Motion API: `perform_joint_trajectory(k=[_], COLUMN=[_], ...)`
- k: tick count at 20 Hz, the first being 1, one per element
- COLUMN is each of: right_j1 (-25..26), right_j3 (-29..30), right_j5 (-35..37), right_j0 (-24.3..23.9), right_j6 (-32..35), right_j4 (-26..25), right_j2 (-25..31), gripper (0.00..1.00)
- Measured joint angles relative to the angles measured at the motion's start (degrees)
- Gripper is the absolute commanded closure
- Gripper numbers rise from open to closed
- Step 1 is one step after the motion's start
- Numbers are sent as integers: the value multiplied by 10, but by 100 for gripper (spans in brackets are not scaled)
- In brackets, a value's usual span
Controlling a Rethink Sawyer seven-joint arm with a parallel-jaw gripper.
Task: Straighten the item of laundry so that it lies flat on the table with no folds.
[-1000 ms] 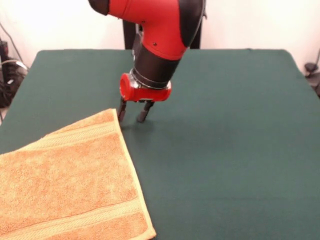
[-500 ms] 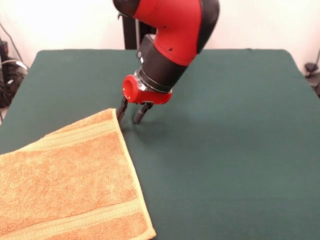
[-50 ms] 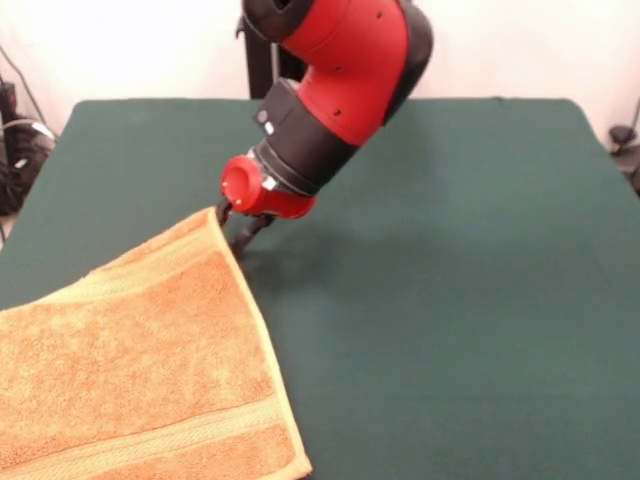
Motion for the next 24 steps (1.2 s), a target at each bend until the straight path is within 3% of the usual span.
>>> perform_joint_trajectory(k=[5, 11, 24], right_j1=[48, 68, -28], right_j3=[-11, -11, 26], right_j5=[-29, -38, 16], right_j0=[13, 25, -1], right_j6=[21, 45, 46], right_j4=[1, 17, 98], right_j2=[-57, -80, -43], gripper=[0, 0, 0])
